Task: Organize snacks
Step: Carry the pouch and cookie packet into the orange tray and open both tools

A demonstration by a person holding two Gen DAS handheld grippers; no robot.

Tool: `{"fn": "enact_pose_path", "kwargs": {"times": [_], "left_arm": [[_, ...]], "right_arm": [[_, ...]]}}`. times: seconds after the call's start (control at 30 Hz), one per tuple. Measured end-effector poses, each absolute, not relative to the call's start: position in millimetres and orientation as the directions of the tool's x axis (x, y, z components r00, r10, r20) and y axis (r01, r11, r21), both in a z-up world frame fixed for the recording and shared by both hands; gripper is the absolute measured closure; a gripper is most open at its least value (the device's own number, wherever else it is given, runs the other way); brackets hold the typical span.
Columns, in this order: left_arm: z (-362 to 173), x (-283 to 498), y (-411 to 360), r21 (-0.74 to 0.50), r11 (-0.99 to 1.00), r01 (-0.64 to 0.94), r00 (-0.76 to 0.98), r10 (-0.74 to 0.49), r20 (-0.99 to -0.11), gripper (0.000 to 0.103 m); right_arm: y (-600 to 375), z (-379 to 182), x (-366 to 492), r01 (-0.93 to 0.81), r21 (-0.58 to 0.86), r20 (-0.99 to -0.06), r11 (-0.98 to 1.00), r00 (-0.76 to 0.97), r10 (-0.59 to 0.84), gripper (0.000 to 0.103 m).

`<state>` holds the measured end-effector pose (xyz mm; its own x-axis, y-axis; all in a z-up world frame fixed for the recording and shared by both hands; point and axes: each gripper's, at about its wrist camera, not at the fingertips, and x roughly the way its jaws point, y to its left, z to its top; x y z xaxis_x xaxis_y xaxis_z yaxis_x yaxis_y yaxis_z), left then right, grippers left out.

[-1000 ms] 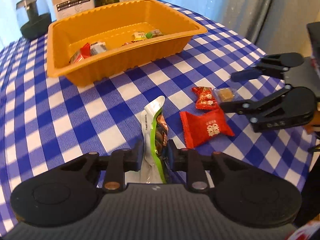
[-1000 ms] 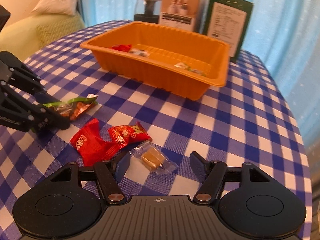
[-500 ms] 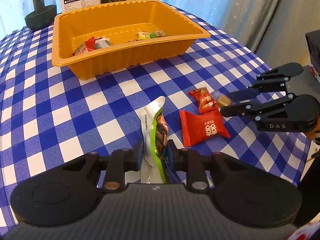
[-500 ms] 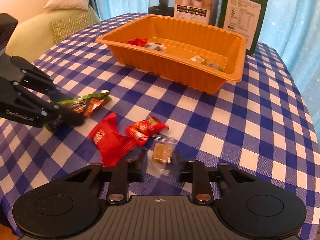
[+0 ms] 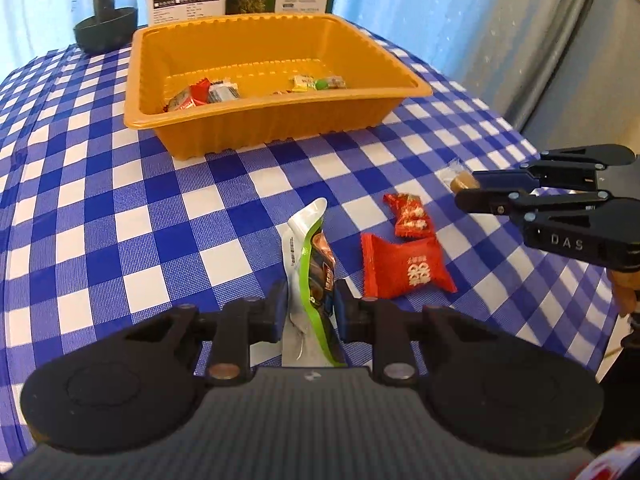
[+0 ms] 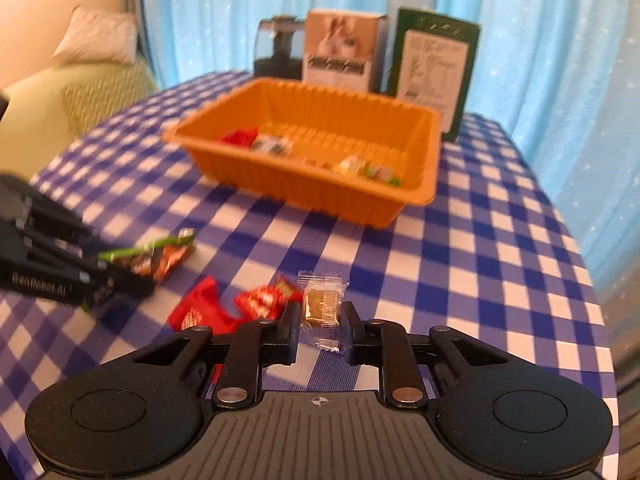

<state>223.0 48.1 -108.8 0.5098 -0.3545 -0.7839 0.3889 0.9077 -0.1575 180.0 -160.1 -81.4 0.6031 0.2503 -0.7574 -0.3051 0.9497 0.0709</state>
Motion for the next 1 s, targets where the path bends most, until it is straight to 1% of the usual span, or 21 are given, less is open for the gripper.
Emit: {"fn": "enact_pose_path", "kwargs": {"times": [0.47,0.73,1.0], "left_arm": [[-90,216,49,-0.192,0.923,0.333,0.588,-0.363,-0.723,0.082],[-72,213,52,-0.201,0.929,0.310,0.659,-0.362,-0.659,0.082],[-62,214,52,-0.210,0.931,0.297,0.687,-0.361,-0.630,0.082]], "right_arm": [[-154,-67,180,-0.296,0.098,-0.723,0.950,0.635,0.272,0.082],[-146,-54,182,-0.298,0.117,-0.685,0.947,0.666,0.294,0.082],[-139,-42,186,-0.301,0.138,-0.656,0.944,0.686,0.315,0.082]]}}
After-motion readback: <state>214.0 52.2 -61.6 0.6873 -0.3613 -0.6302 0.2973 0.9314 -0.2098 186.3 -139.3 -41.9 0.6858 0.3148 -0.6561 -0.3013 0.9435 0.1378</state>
